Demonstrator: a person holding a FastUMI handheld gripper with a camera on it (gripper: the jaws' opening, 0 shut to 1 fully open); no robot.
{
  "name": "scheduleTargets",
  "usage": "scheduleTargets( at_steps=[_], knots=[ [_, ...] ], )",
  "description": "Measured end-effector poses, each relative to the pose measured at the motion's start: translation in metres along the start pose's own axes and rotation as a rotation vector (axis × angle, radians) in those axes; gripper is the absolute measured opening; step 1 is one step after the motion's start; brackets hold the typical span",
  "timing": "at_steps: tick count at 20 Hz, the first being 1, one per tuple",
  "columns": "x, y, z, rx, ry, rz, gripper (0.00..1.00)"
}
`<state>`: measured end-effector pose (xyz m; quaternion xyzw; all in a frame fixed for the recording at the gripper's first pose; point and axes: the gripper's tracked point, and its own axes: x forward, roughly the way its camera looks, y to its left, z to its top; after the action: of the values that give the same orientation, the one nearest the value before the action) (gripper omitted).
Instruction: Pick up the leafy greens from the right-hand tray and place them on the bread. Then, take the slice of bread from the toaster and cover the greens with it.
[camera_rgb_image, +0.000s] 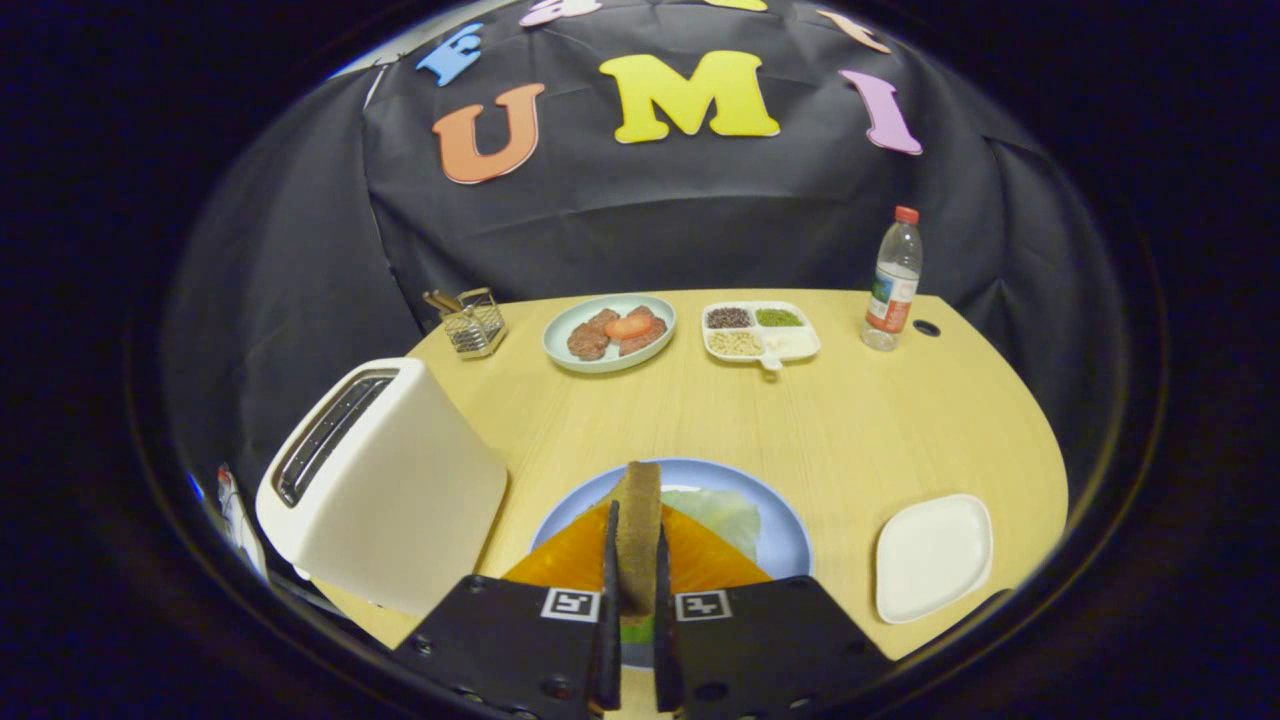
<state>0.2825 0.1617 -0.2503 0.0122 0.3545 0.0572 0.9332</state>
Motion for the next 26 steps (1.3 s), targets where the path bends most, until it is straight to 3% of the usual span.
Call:
scheduleTargets(
  at_steps=[4,6,10,13,20,26],
  knots=[
    [0.009,-0.016,-0.008,0.035,-0.012,0.030,0.14],
    [0.013,-0.024,-0.013,0.026,-0.013,0.039,0.28],
    [0.023,-0.037,-0.022,0.032,-0.020,0.054,0.28],
    [0.029,-0.043,-0.029,0.039,-0.019,0.075,0.36],
    [0.034,-0.054,-0.030,0.039,-0.056,0.051,0.59],
    [-0.014,-0.044,-0.002,0.003,-0.204,0.022,0.84]
  ],
)
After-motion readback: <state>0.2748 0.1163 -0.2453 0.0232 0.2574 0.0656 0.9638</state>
